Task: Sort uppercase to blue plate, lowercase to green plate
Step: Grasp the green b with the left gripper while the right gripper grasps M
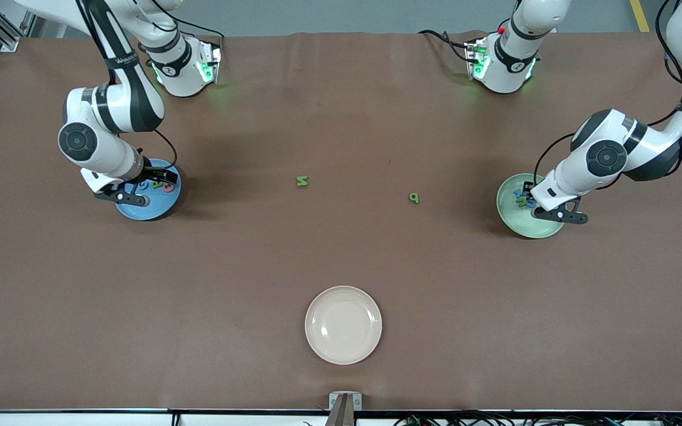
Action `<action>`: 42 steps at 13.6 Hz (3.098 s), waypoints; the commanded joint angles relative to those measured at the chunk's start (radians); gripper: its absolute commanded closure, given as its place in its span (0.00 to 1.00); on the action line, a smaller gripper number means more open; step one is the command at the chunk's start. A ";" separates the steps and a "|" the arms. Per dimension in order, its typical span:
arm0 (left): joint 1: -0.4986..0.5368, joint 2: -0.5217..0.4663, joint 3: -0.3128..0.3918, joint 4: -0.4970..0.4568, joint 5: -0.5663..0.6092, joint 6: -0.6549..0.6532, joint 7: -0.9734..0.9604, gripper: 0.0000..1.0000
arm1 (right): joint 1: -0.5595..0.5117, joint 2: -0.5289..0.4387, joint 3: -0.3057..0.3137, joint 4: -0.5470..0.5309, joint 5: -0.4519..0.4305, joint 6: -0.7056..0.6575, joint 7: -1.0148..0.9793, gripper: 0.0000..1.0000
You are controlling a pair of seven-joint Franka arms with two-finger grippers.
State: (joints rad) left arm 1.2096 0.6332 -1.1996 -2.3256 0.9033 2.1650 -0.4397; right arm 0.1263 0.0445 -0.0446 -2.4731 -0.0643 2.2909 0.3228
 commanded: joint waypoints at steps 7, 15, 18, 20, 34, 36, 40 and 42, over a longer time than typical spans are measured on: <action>-0.102 0.008 -0.110 0.006 0.014 0.007 -0.299 0.08 | 0.408 -0.002 0.005 -0.017 0.239 0.232 0.211 0.00; -0.474 0.051 -0.084 0.144 -0.017 0.010 -0.749 0.01 | 0.625 0.210 0.003 0.123 0.238 0.401 0.327 0.00; -0.645 0.071 0.015 0.193 -0.023 0.053 -0.812 0.01 | 0.677 0.261 -0.001 0.154 0.230 0.403 0.343 0.05; -0.720 0.071 0.055 0.206 -0.034 0.087 -0.870 0.01 | 0.707 0.290 -0.004 0.157 0.227 0.415 0.346 0.05; -0.892 0.085 0.255 0.161 -0.023 0.273 -0.919 0.31 | 0.768 0.408 -0.038 0.256 0.178 0.421 0.412 0.08; -0.892 0.088 0.258 0.155 -0.023 0.273 -0.918 0.32 | 0.776 0.425 -0.046 0.270 0.175 0.421 0.412 0.10; -0.892 0.095 0.259 0.150 -0.020 0.273 -0.918 0.35 | 0.817 0.428 -0.086 0.276 0.172 0.421 0.410 0.13; -0.892 0.099 0.261 0.153 -0.020 0.273 -0.918 0.38 | 0.817 0.428 -0.086 0.275 0.169 0.421 0.410 0.15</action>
State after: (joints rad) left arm 0.3249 0.7253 -0.9465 -2.1753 0.8832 2.4232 -1.3481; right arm 0.9244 0.4588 -0.1122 -2.2123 0.1323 2.7105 0.7020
